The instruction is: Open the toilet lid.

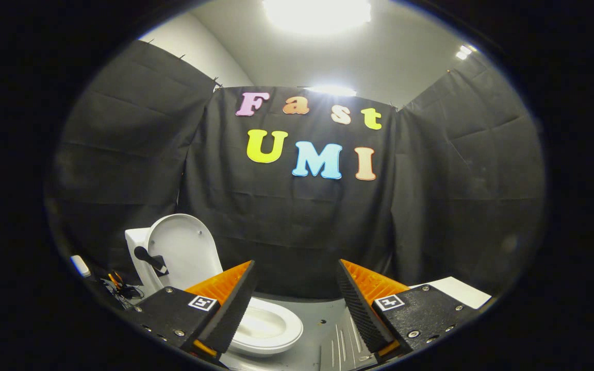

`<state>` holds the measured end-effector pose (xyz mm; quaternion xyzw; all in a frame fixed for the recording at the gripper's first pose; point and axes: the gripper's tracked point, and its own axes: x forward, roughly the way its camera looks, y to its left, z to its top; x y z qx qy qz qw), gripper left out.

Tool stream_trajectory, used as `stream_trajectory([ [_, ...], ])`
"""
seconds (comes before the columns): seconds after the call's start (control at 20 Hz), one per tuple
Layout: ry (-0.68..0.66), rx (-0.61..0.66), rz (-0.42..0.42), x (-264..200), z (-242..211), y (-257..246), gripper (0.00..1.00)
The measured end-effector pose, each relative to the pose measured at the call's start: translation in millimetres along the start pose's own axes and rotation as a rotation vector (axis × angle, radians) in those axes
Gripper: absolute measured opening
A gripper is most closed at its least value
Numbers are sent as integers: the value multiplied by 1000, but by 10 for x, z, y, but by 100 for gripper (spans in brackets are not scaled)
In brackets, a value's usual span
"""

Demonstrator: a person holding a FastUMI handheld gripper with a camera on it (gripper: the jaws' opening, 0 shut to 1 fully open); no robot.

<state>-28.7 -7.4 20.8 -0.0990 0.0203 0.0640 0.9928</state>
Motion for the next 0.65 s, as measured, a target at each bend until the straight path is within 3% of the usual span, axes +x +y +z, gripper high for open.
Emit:
stream_trajectory([
  [0.3,-9,24,-3,-71,96,-34,95],
  [0.65,34,60,-37,-39,-151,-196,95],
])
